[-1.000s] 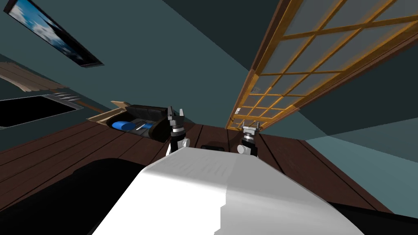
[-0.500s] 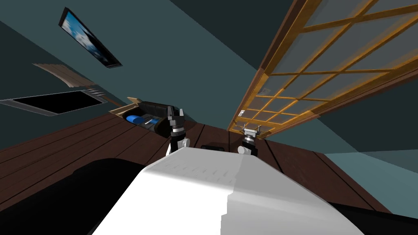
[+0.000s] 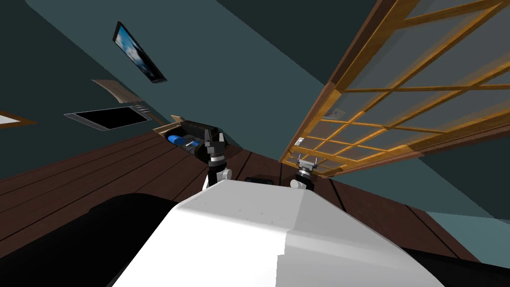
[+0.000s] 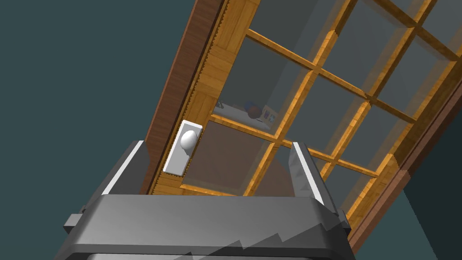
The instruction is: Pull the door open
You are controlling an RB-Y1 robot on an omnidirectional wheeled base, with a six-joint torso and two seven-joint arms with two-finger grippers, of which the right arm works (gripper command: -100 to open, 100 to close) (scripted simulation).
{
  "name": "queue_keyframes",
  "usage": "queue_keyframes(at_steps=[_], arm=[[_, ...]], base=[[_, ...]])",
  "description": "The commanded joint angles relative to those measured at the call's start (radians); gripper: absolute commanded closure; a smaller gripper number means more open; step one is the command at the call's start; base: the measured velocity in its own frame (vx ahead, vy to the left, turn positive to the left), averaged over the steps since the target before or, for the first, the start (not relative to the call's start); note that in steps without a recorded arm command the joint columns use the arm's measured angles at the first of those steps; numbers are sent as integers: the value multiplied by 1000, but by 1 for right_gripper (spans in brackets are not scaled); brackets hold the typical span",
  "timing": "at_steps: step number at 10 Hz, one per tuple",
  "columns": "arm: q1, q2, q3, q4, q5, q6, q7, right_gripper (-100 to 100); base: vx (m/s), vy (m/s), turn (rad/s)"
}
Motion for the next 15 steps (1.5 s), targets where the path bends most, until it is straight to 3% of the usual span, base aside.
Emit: queue_keyframes(at_steps=[1, 13, 15], arm=[[-3, -1, -3, 26, -28, -8, -22, -100], [-35, -27, -17, 269, -214, -103, -202, -100], [-43, -33, -20, 324, -256, -124, -242, -100]], base=[[20, -101, 206], [24, -100, 204], [11, -140, 332]])
